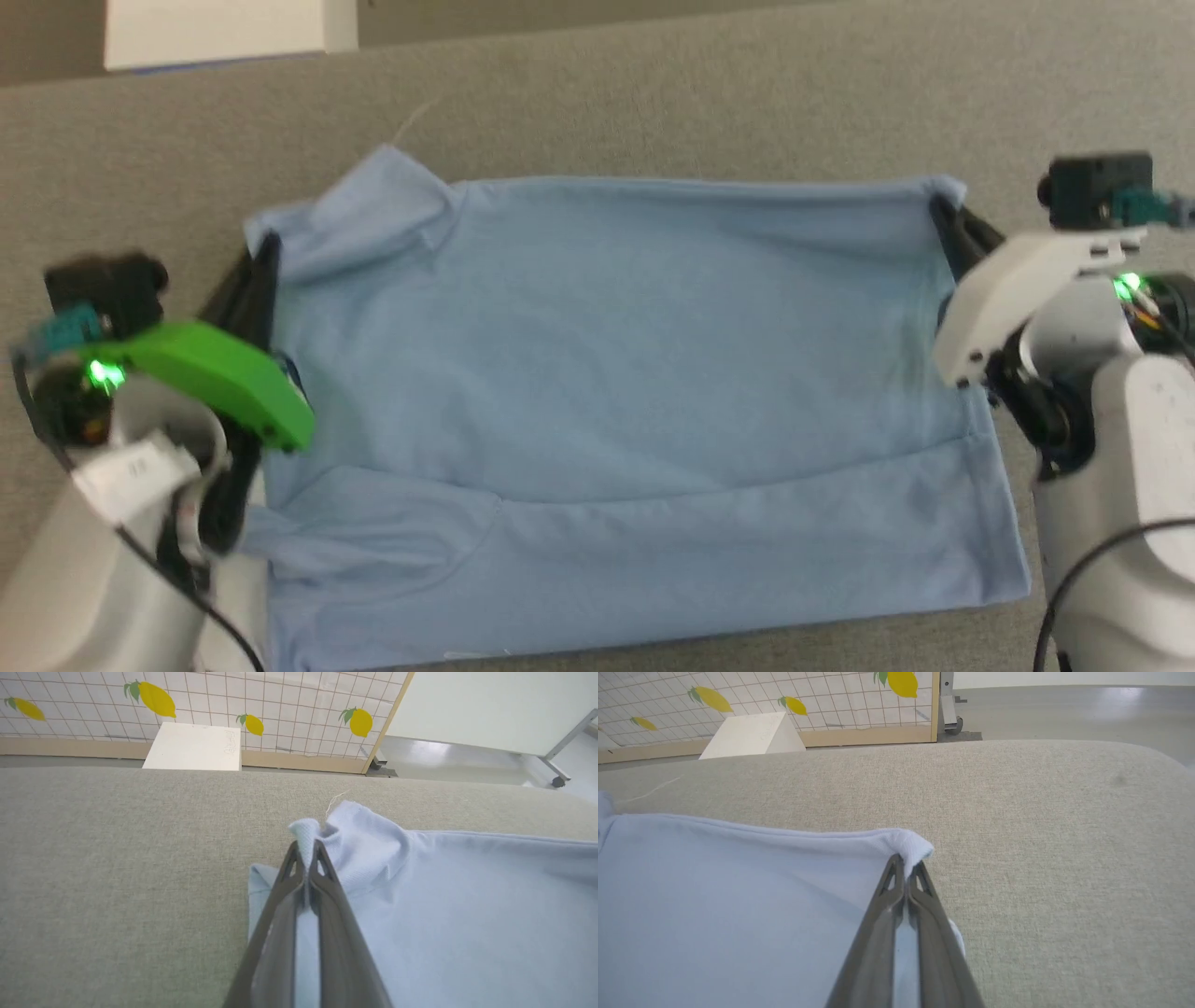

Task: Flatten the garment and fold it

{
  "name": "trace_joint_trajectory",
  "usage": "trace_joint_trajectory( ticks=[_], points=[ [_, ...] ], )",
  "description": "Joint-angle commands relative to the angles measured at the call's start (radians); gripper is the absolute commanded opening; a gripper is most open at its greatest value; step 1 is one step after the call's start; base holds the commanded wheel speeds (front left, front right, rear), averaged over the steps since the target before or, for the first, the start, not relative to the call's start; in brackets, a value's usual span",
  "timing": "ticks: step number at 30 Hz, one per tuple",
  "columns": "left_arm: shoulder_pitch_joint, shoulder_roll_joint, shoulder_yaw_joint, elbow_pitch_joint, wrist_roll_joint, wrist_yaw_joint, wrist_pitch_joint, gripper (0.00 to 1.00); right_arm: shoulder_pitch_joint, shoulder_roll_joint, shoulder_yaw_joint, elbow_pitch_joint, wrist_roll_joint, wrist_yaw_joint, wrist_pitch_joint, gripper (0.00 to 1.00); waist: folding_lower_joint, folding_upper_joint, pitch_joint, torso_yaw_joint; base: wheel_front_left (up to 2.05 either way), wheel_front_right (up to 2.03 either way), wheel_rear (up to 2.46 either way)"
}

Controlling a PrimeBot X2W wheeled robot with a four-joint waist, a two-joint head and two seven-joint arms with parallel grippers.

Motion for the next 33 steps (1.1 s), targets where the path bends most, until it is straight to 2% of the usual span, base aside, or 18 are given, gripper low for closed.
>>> trace_joint_trajectory(
  ticks=[1, 8, 13, 21, 28, 30, 31, 33],
  points=[
    [0.059, -0.004, 0.008, -0.029, -0.013, 0.012, -0.011, 0.0, 0.041, -0.01, -0.007, -0.018, 0.008, -0.002, -0.013, 0.0, 0.0001, 0.0, -0.112, 0.047, 0.0, 0.0, 0.0],
    [0.318, -0.021, 0.02, -0.143, -0.083, 0.055, -0.022, 0.0, 0.227, -0.019, -0.063, -0.092, 0.026, -0.002, 0.015, 0.0, 0.0001, 0.0, -0.174, 0.085, 0.0, 0.0, 0.0],
    [0.418, -0.055, 0.01, -0.184, -0.123, 0.073, -0.024, 0.0, 0.315, -0.026, -0.092, -0.124, 0.013, -0.002, 0.076, 0.0, 0.0001, 0.0, -0.181, 0.11, 0.0, 0.0, 0.0],
    [0.512, -0.078, -0.013, -0.146, -0.164, 0.072, -0.012, 0.0, 0.404, -0.055, -0.109, -0.12, -0.049, -0.002, 0.212, 0.0, 0.0001, 0.0, -0.179, 0.126, 0.0, 0.0, 0.0],
    [0.514, -0.089, -0.047, -0.062, -0.161, 0.057, 0.0, 0.0, 0.441, -0.035, -0.113, -0.074, -0.08, -0.002, 0.23, 0.0, 0.0001, 0.0, -0.182, 0.131, 0.0, 0.0, 0.0],
    [0.506, -0.099, -0.054, -0.046, -0.164, 0.052, -0.002, 0.62, 0.446, -0.023, -0.122, -0.067, -0.075, -0.002, 0.216, 0.24, 0.0001, 0.0, -0.187, 0.133, 0.0, 0.0, 0.0],
    [0.503, -0.103, -0.058, -0.041, -0.165, 0.048, -0.001, 1.0, 0.451, -0.016, -0.127, -0.067, -0.068, -0.002, 0.208, 0.62, 0.0001, 0.0, -0.191, 0.134, 0.0, 0.0, 0.0],
    [0.498, -0.109, -0.06, -0.037, -0.165, 0.045, -0.008, 1.0, 0.462, -0.006, -0.142, -0.071, -0.058, -0.002, 0.186, 1.0, 0.0001, 0.0, -0.198, 0.136, 0.0, 0.0, 0.0]
  ],
)
